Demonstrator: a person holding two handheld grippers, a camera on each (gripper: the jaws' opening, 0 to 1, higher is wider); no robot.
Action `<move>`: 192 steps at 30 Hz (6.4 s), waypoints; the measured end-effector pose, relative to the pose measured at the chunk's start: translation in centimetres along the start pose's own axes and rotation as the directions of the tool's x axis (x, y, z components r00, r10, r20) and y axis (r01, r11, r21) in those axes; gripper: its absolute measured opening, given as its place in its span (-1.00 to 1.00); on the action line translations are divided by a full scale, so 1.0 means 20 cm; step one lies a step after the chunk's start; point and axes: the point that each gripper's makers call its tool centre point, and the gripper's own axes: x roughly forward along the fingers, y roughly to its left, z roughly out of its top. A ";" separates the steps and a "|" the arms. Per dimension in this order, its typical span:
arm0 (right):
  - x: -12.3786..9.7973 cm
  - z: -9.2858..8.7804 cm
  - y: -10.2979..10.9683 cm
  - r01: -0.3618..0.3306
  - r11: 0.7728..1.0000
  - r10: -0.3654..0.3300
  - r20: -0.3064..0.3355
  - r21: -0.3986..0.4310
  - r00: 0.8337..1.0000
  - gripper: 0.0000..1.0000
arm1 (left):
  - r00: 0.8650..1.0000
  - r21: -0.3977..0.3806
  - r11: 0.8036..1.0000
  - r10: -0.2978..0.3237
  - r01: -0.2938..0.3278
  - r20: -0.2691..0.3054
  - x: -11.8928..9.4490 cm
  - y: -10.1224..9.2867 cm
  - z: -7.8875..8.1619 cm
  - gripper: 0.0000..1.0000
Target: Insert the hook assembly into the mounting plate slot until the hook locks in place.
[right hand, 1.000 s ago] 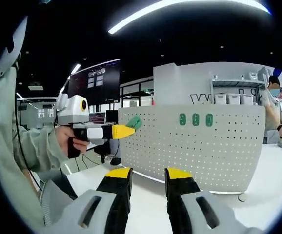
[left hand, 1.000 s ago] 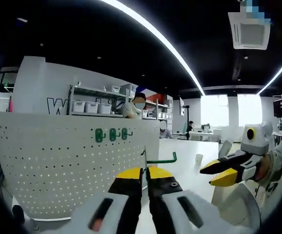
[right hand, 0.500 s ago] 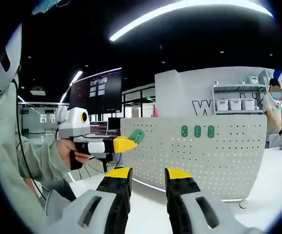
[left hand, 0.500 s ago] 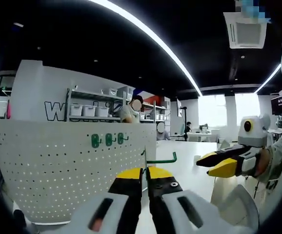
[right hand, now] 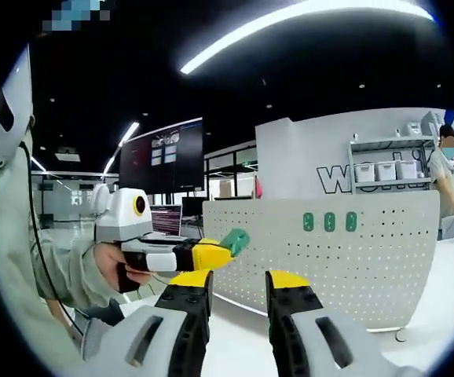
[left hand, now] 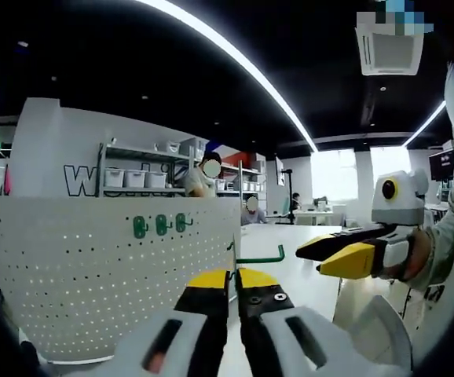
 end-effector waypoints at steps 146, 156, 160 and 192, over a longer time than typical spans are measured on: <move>0.18 0.12 -0.75 0.290 0.955 -0.293 0.048 0.062 0.955 -0.97 | 0.982 -0.099 0.995 0.013 -0.033 -0.190 -0.15 -0.13 -0.36 -0.23; 0.29 0.11 -0.93 0.348 0.937 -0.349 0.035 0.036 0.937 -0.97 | 0.979 -0.117 0.992 0.028 -0.053 -0.203 -0.16 -0.09 -0.39 -0.23; 0.33 0.11 -0.99 0.367 0.930 -0.367 0.027 0.014 0.930 -0.97 | 0.978 -0.124 0.991 0.032 -0.059 -0.207 -0.16 -0.08 -0.41 -0.23; 0.58 0.11 -1.30 0.450 0.877 -0.458 -0.010 -0.169 0.889 -0.97 | 0.972 -0.141 0.988 0.034 -0.068 -0.231 -0.13 -0.04 -0.45 -0.24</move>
